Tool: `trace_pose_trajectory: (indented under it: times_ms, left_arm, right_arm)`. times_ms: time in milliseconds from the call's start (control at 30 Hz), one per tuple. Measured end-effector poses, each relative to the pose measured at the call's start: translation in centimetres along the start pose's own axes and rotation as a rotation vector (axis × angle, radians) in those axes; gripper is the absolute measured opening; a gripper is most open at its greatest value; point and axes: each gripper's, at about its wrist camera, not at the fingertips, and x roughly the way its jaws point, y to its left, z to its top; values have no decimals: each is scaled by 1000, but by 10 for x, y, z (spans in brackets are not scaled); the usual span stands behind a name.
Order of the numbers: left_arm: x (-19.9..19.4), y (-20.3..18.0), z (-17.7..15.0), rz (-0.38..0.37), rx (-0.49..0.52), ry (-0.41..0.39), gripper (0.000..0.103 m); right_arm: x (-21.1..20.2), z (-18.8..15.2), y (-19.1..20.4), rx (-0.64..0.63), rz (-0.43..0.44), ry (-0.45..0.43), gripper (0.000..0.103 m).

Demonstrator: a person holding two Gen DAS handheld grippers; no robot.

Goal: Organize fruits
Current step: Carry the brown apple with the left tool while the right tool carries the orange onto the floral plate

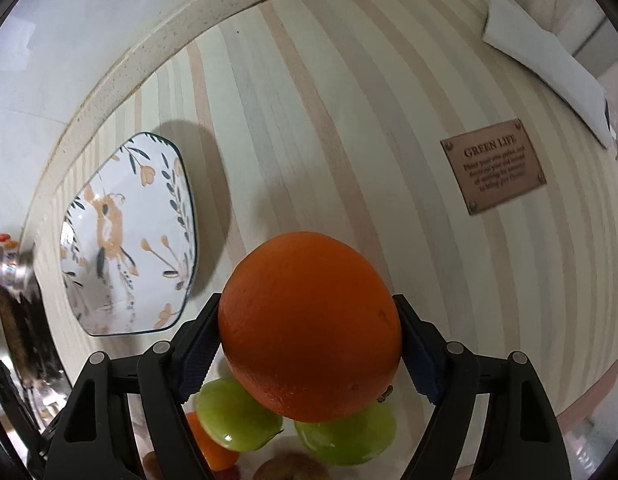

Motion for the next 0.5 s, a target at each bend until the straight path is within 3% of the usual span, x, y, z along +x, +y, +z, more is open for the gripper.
trace_pose_trajectory:
  times_ms: [133, 233, 367, 500]
  left_arm:
    - [-42, -18, 8, -44, 36, -48, 61]
    - [-72, -38, 33, -85, 74, -76, 61]
    - [-67, -55, 88, -138, 116, -59, 61]
    - [-43, -70, 129, -154, 148, 5, 61]
  right_arm:
    - [-21, -5, 16, -17, 44, -31, 83]
    - [-39, -4, 37, -54, 86, -58, 83]
    - [-40, 8, 77, -103, 140, -62, 83]
    - [-19, 21, 111, -167, 147, -49, 83]
